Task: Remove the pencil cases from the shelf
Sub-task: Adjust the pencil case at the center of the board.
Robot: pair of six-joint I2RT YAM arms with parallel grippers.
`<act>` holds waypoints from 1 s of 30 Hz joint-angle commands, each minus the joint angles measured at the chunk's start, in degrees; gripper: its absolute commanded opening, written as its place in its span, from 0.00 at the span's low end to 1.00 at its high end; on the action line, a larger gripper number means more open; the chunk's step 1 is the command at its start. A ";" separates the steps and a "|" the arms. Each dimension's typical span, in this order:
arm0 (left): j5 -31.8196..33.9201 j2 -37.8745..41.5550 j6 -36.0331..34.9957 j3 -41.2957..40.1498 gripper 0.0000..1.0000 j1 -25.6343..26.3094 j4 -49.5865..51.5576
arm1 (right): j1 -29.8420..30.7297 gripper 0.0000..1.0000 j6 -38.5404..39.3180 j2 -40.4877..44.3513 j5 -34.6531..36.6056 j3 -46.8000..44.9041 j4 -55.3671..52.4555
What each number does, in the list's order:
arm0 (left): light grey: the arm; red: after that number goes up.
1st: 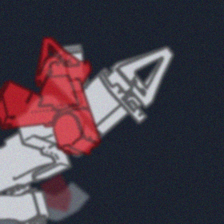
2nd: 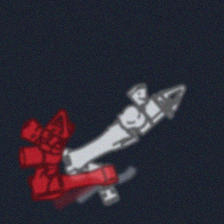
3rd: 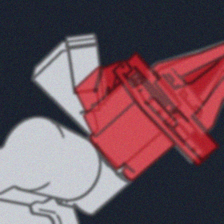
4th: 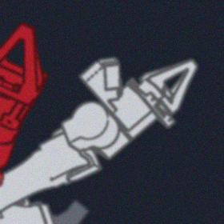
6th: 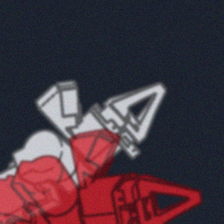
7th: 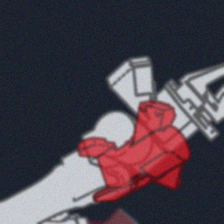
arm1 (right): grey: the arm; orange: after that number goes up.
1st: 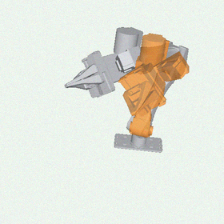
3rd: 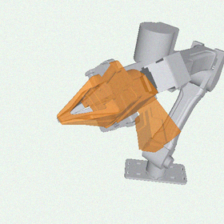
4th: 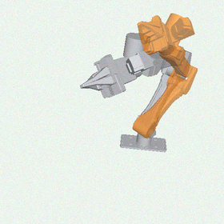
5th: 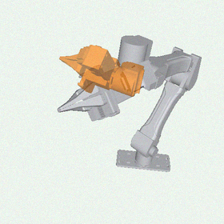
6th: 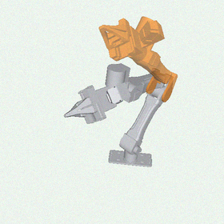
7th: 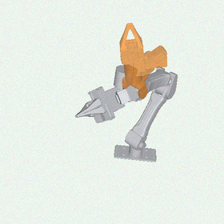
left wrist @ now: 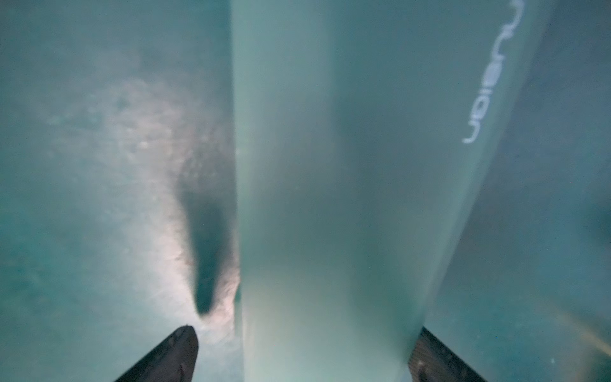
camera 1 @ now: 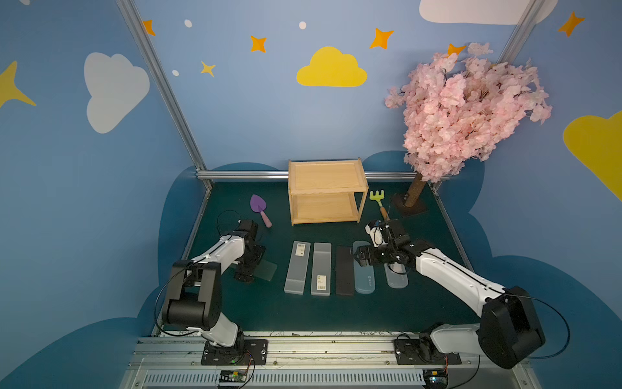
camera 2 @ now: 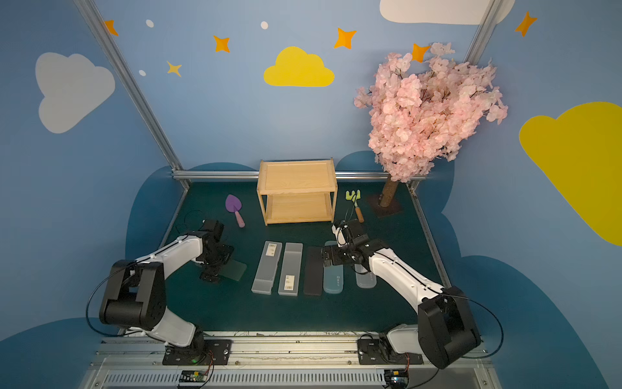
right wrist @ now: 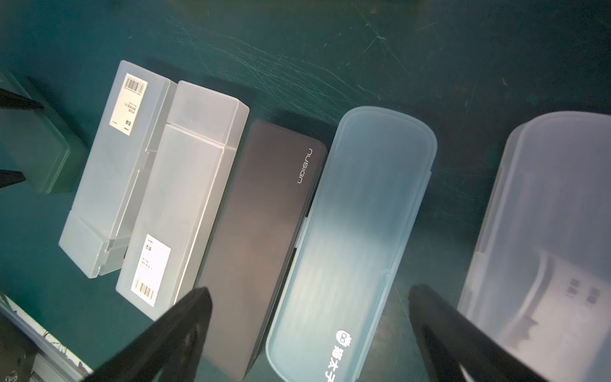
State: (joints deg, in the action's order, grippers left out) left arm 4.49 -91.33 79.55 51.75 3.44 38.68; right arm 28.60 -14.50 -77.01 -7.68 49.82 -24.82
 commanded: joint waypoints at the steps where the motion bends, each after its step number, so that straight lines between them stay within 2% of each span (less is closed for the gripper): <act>1: -0.79 -1.90 -0.27 0.68 0.99 -0.91 -0.15 | -0.32 0.98 0.36 -0.10 -0.84 -0.34 -1.20; 4: -0.40 -1.89 -0.50 0.75 0.95 -1.11 -0.51 | -0.33 0.98 0.18 -0.16 -0.91 -0.25 -1.37; 9: -0.34 -1.01 -2.26 0.40 0.72 -1.60 -0.42 | -0.33 0.98 -0.16 -0.24 -1.02 -0.16 -1.37; 15: -1.59 0.75 -8.42 -0.18 0.70 -1.59 -0.17 | -0.30 0.98 -0.53 -0.43 -1.63 0.00 -1.55; 17: -3.44 1.18 -14.17 0.23 0.70 -1.62 -0.84 | -0.32 0.98 -0.53 -0.26 -1.42 0.10 -1.88; 22: -7.32 -1.40 -32.59 6.56 0.70 -1.21 6.95 | -0.39 0.98 -0.68 0.13 -1.17 -0.25 -1.82; 30: -5.23 -5.74 -53.94 12.97 0.68 -0.08 16.63 | -0.34 0.98 -2.45 0.37 -1.81 -0.25 -1.36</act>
State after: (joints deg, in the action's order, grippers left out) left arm -1.34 -95.59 37.80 63.20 3.01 48.82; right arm 28.49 -15.88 -77.01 -8.69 49.82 -25.34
